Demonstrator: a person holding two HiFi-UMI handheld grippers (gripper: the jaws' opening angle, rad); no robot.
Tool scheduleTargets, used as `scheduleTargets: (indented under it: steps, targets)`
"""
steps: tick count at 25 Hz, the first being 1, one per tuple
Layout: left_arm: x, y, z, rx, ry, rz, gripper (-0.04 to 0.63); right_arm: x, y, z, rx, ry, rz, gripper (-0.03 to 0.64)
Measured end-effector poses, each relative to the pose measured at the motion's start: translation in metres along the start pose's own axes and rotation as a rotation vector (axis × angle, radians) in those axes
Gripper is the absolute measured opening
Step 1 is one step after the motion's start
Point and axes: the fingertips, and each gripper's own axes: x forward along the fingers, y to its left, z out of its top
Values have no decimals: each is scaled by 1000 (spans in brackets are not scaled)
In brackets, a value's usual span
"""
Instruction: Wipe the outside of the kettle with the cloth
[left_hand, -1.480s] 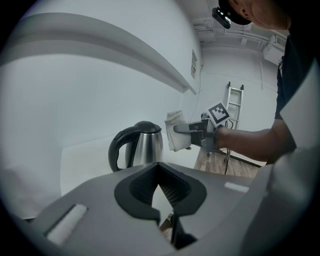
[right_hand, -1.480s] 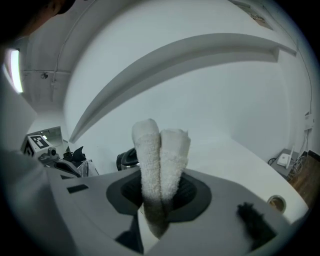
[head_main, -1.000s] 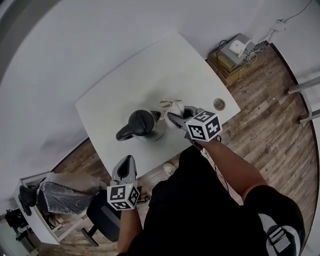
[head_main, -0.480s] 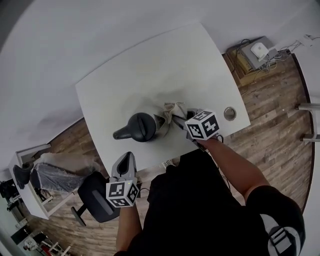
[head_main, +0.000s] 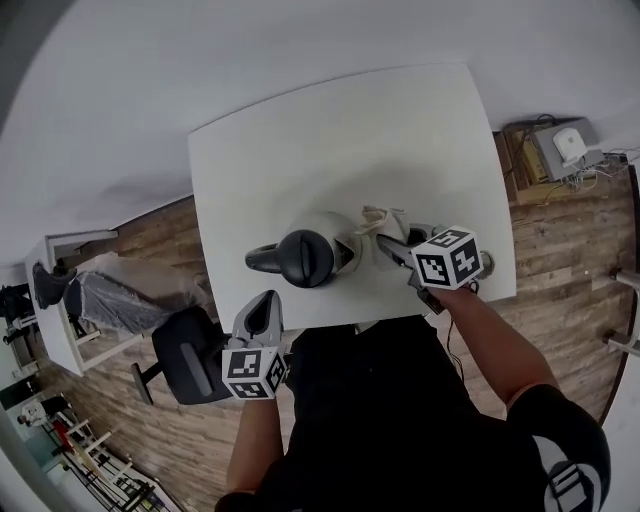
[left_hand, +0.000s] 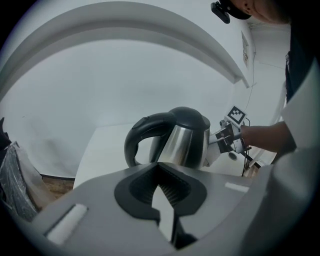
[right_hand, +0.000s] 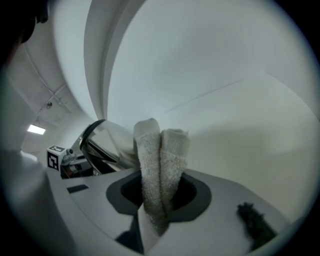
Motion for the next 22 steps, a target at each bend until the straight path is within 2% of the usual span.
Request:
scheduleTargets:
  steps: [4,7,9,13,15,19,22]
  targets:
    - [-4,3,7,69,-21,15,8,-23,35,44,26,-69,163,98]
    - [-1,24,6,27,-26,24,8,-42,65,72,-92,-53,213,98]
    - [1,28,3,9,-29,12,8,-45,73,79,-164,-10,204,98]
    - [6,31,8,65,-45,-17,8,-36,88,82,-299,101,191,98]
    - [11,35,11,66,-56,-33,8,-27,89,84,-349,147,172,98]
    - [11,45,9,57,-32,-46,8,4,70,82,-327,180,135,98]
    - [17,39,8,55,0,-56,8,22,37,69,-315,229,79,98]
